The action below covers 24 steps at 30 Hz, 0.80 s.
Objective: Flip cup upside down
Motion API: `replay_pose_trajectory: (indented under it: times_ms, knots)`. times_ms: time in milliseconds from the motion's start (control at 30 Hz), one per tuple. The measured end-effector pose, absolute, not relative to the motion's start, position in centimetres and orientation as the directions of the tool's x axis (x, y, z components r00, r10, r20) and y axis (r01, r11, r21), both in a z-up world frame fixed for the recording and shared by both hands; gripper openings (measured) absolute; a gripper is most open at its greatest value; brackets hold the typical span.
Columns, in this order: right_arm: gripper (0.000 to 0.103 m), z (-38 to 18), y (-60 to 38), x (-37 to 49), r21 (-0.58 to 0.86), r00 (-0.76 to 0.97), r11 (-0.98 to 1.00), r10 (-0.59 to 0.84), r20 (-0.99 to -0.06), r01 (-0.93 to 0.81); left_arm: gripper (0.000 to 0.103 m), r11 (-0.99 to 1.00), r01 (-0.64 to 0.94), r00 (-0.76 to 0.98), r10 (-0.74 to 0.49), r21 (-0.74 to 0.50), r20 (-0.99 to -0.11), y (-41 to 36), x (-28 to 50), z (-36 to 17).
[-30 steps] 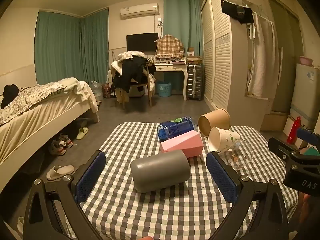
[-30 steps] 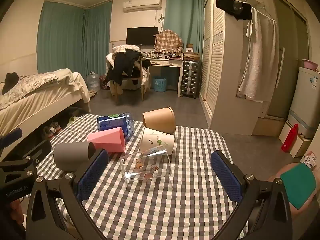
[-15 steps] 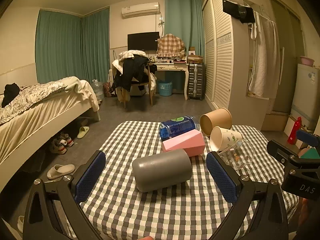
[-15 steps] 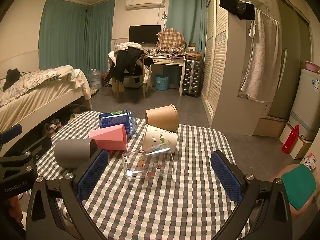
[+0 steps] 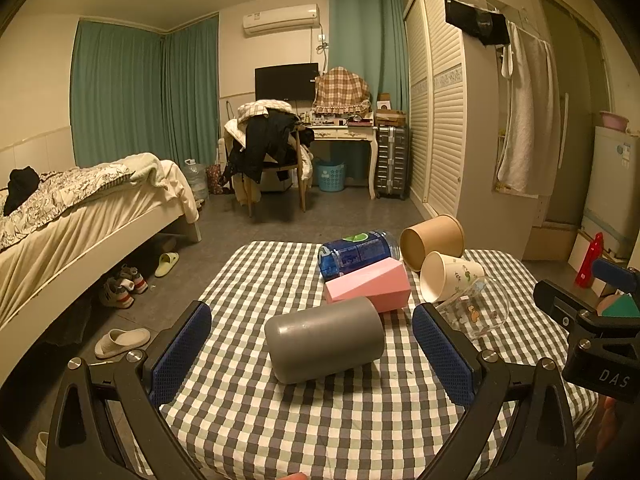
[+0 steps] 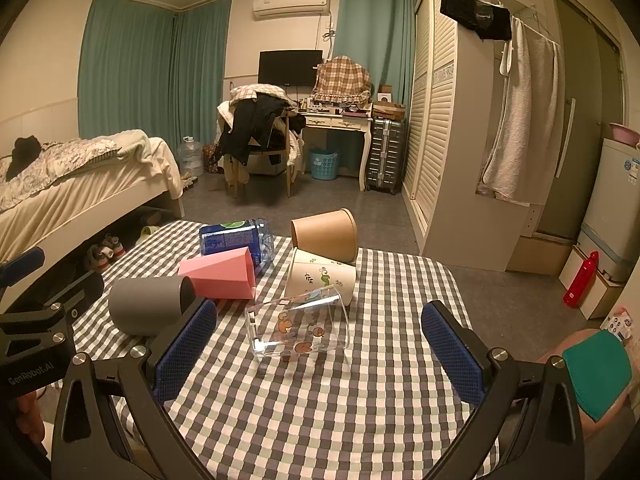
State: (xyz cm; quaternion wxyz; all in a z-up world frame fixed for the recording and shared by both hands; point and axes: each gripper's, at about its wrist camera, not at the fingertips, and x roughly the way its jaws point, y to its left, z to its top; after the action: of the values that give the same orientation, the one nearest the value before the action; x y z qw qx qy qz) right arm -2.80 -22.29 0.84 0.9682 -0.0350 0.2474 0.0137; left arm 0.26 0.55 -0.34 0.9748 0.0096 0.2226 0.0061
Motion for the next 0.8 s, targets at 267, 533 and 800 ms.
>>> replay_pose_trajectory:
  times_ms: [267, 533, 800]
  knots:
    - [0.103, 0.81, -22.29, -2.77, -0.062, 0.877, 0.997, 0.009, -0.481, -0.044, 0.103, 1.000, -0.008, 0.901, 0.016, 0.022, -0.434, 0.57, 0.26, -0.40]
    - [0.103, 0.82, -22.25, -2.75, -0.061, 0.877, 0.997, 0.009, -0.481, -0.044, 0.103, 1.000, -0.005, 0.900, 0.014, 0.022, -0.436, 0.58, 0.29, -0.38]
    - [0.103, 0.59, -22.08, -2.71, -0.066, 0.875, 0.997, 0.009, -0.484, -0.047, 0.103, 1.000, -0.009, 0.899, 0.017, 0.019, -0.438, 0.91, 0.20, -0.62]
